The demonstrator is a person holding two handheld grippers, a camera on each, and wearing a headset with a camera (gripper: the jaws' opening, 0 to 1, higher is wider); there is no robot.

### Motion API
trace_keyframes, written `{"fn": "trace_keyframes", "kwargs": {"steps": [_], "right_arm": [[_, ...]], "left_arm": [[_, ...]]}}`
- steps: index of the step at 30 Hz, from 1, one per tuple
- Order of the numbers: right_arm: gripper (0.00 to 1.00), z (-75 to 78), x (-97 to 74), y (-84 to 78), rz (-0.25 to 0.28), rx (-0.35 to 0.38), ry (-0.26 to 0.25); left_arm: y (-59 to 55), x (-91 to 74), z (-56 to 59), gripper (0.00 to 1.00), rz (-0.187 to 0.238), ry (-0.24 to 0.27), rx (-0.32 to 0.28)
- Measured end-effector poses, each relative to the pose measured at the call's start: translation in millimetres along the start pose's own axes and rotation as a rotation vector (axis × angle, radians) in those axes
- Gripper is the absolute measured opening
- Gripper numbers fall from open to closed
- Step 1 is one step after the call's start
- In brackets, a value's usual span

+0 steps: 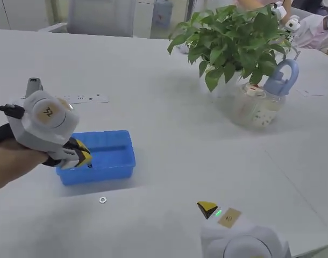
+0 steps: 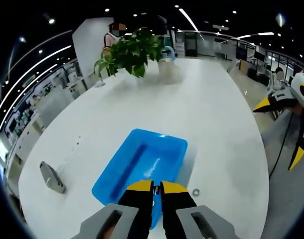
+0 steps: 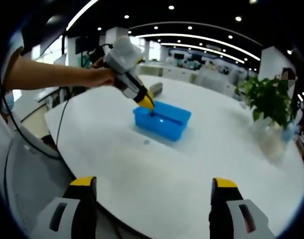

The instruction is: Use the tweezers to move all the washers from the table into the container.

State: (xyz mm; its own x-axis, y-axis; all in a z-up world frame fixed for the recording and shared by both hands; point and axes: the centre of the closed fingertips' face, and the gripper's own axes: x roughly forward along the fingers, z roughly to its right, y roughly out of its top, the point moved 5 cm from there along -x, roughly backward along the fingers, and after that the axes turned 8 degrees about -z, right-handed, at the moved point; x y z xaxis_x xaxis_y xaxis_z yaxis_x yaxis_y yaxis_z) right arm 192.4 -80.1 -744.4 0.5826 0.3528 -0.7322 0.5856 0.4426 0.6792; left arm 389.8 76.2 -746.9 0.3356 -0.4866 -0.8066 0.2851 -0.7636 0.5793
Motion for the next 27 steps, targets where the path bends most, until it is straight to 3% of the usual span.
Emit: {"fn": "trace_keyframes", "kwargs": {"steps": [4,9,10,12,15,17,23,27], "right_arm": [[0.99,1.0,-2.8,2.9,0.021,0.019,0.011],[0.99,5.3,-13.2,11.6,0.089,0.054,0.026],[0.99,6.0,-13.5,10.8,0.085,0.049,0.027],[0.99,15.7,-16.4,6.1,0.071,0.019,-0.022],[0.98,17.5,-19.7,8.5,0.093,0.046,-0.011],[0.98,18.5,-19.7,8.8,0.101,0.030,-0.031],[0.96,20.8,-14.2,4.5,0.082,0.052,-0.033],[0.94,16.4,-9.5,1.8,0.055,-0.007,-0.058]], "left_arm": [[-0.2,0.7,-1.7,0.01,0.010,0.002,-0.016],[-0.1,2.5,-1.9,0.01,0.012,-0.004,-0.020],[0.1,2.6,-2.0,0.01,0.017,-0.005,-0.022],[0.2,2.7,-3.2,0.01,0.019,-0.005,-0.023],[0.1,2.7,-4.5,0.01,0.022,-0.011,-0.033],[-0.9,2.2,-4.6,0.01,0.020,-0.012,-0.032],[-3.4,-4.1,-3.0,0.01,0.015,-0.014,-0.040],[-1.2,-15.7,-6.0,0.01,0.030,0.022,-0.034]]}}
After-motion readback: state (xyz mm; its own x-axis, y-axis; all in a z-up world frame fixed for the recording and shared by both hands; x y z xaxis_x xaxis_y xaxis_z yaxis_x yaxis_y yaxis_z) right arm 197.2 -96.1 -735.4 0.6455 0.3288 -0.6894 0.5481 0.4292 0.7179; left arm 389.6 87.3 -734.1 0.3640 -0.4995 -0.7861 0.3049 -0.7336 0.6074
